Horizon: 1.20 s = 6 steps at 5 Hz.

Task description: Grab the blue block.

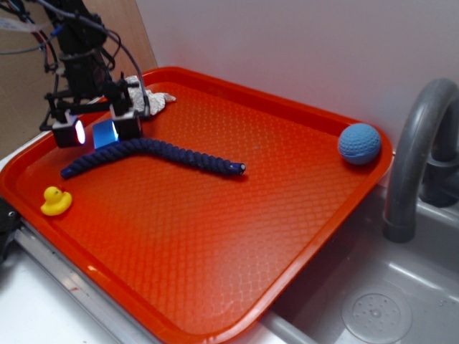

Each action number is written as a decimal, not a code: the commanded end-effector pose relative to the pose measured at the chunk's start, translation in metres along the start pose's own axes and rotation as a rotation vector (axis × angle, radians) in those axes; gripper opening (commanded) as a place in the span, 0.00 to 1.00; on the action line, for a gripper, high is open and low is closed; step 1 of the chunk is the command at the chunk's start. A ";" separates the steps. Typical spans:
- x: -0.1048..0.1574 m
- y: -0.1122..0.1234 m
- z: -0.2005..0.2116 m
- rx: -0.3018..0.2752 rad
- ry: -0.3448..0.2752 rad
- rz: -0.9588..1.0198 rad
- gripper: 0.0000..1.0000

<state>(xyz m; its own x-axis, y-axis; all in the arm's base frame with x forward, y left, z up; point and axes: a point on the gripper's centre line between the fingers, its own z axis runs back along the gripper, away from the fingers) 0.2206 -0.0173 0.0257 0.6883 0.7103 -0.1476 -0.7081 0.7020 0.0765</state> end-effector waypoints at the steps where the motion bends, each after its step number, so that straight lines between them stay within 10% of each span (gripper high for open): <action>1: 0.007 0.009 -0.019 -0.072 -0.015 -0.058 0.01; 4: -0.011 0.011 0.051 0.045 -0.114 -0.333 0.00; 6: -0.035 0.007 0.143 -0.053 -0.182 -0.645 0.00</action>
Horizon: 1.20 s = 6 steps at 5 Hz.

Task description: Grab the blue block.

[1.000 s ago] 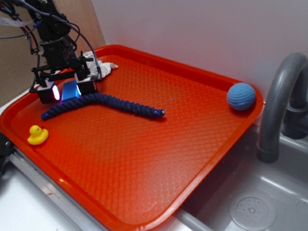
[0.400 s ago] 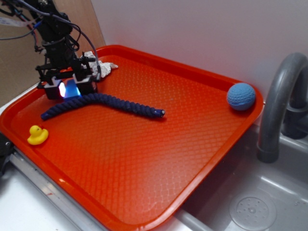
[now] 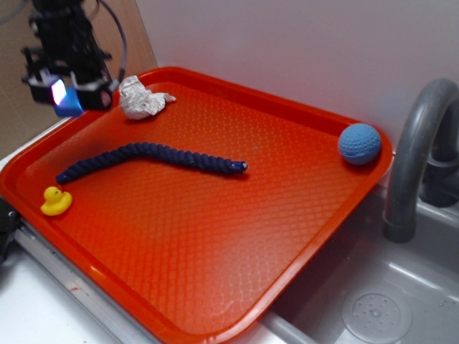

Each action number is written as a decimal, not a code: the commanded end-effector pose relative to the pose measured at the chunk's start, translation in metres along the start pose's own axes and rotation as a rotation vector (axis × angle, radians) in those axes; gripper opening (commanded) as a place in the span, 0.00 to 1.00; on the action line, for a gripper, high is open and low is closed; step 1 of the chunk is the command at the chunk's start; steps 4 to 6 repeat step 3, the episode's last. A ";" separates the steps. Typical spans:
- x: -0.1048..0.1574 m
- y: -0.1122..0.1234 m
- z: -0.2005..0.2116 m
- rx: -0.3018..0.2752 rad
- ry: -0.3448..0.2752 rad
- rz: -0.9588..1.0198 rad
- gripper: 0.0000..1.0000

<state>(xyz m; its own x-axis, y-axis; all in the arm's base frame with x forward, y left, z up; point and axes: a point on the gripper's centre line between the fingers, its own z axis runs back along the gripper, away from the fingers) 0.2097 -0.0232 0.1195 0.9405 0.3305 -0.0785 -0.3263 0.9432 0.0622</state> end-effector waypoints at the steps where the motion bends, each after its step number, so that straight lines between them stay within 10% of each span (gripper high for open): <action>1: -0.020 -0.021 0.082 -0.039 -0.169 -0.286 0.00; 6: -0.041 -0.035 0.103 -0.102 -0.205 -0.356 0.00</action>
